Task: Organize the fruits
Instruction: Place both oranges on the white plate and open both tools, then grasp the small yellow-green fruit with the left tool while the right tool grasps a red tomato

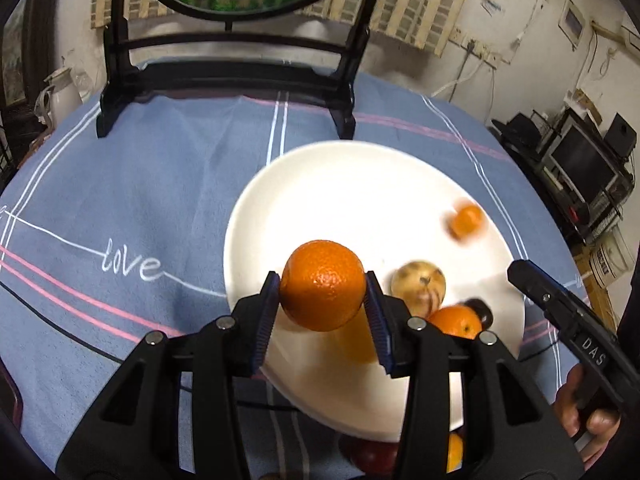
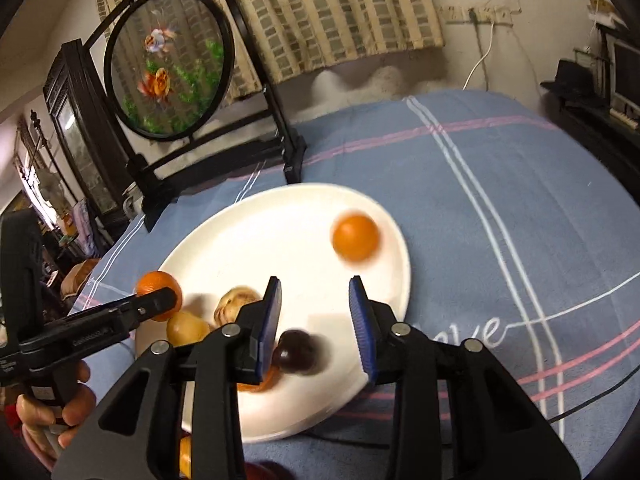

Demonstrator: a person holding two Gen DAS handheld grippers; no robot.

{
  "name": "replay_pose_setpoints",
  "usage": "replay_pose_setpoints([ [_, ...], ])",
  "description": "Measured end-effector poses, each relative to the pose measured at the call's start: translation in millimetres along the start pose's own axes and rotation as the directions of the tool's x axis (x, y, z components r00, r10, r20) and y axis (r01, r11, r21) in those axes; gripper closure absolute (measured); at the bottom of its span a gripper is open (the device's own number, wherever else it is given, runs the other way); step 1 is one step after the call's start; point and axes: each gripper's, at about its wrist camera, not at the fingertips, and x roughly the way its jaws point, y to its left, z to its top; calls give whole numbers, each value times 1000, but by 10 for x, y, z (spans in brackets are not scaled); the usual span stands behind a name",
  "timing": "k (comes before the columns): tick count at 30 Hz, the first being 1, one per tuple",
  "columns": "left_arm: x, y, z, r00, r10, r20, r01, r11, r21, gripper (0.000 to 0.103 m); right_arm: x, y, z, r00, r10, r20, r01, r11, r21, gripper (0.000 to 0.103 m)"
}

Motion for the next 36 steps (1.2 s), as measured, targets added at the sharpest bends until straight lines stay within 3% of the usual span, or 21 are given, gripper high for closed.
replay_pose_setpoints([
  [2,-95,-7,-28,1000,0,8,0,1000,10,58,-72,19,3,1000,15,6,-15,1000,7,67],
  [4,-243,-16,-51,999,-18,30,18,1000,18,35,-178,61,-14,1000,27,4,-27,1000,-8,65],
  [5,-411,-28,-74,997,-18,78,16,1000,25,21,-252,87,-34,999,42,6,-42,999,-14,65],
  [6,-520,-33,-90,994,-13,111,9,999,33,15,-331,120,-58,998,56,8,-56,998,-24,64],
  [9,-865,-66,-207,981,-30,191,12,996,93,10,-521,278,-184,998,66,-2,-66,994,-84,62],
  [11,-994,-42,-318,975,-22,220,-2,994,108,9,-609,363,-296,997,81,-11,-82,990,-114,60],
  [16,-1071,159,-659,984,18,179,-34,996,86,9,-765,552,-718,985,140,-98,-153,977,-149,60],
  [21,-1178,417,-894,981,55,185,-63,997,37,9,-765,690,-1063,948,200,-247,-238,962,-134,60],
  [25,-1146,583,-1045,981,119,154,-119,993,-9,9,-786,801,-1211,937,197,-289,-251,954,-162,60],
  [36,-1200,536,-1090,980,103,170,-106,994,6,9,-644,894,-1327,940,107,-323,-183,960,-214,62],
])
